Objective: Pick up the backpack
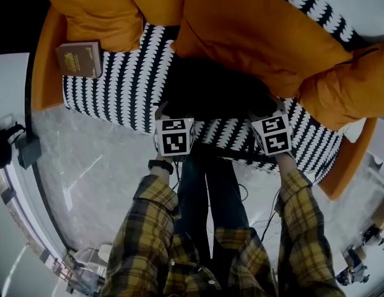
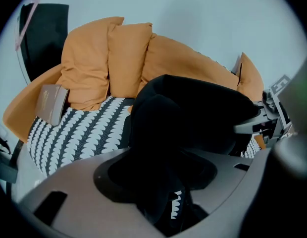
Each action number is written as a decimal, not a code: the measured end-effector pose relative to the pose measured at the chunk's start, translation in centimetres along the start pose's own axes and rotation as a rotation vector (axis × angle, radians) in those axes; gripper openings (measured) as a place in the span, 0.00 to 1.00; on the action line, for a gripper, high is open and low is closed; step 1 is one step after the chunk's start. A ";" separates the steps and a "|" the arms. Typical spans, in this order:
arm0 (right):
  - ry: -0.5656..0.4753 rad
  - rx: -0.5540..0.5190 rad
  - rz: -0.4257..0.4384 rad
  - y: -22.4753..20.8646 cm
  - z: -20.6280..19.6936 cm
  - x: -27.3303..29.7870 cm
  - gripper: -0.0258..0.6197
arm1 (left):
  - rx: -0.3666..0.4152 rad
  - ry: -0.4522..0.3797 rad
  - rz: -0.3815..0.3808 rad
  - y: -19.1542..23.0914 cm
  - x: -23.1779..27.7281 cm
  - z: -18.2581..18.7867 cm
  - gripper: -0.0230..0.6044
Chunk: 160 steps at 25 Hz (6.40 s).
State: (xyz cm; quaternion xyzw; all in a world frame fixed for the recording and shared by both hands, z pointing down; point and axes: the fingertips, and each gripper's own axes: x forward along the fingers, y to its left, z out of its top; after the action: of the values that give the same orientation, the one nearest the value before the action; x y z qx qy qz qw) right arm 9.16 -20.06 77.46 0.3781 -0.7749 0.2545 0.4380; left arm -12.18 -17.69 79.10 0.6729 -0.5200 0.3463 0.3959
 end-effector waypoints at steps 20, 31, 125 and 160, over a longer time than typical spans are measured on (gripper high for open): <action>0.018 -0.020 -0.049 0.0 -1.2 0.1 0.11 | 0.071 0.059 0.049 -1.7 0.7 -1.4 0.10; 0.014 -0.013 -0.052 0.3 -1.1 -0.9 0.09 | 0.064 0.067 0.022 -2.0 -0.2 -1.3 0.10; -0.748 0.085 -0.246 7.2 14.3 -50.6 0.09 | 0.258 -0.627 -0.218 -15.2 -46.5 16.1 0.10; -0.724 0.069 -0.205 8.3 13.7 -49.4 0.09 | 0.246 -0.606 -0.199 -14.4 -46.5 14.6 0.10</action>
State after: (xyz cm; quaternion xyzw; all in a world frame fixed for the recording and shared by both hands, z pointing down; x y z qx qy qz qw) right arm 12.09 -7.21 27.24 0.5336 -0.8287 0.0855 0.1460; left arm -7.60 -8.82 29.32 0.8354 -0.5004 0.1502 0.1711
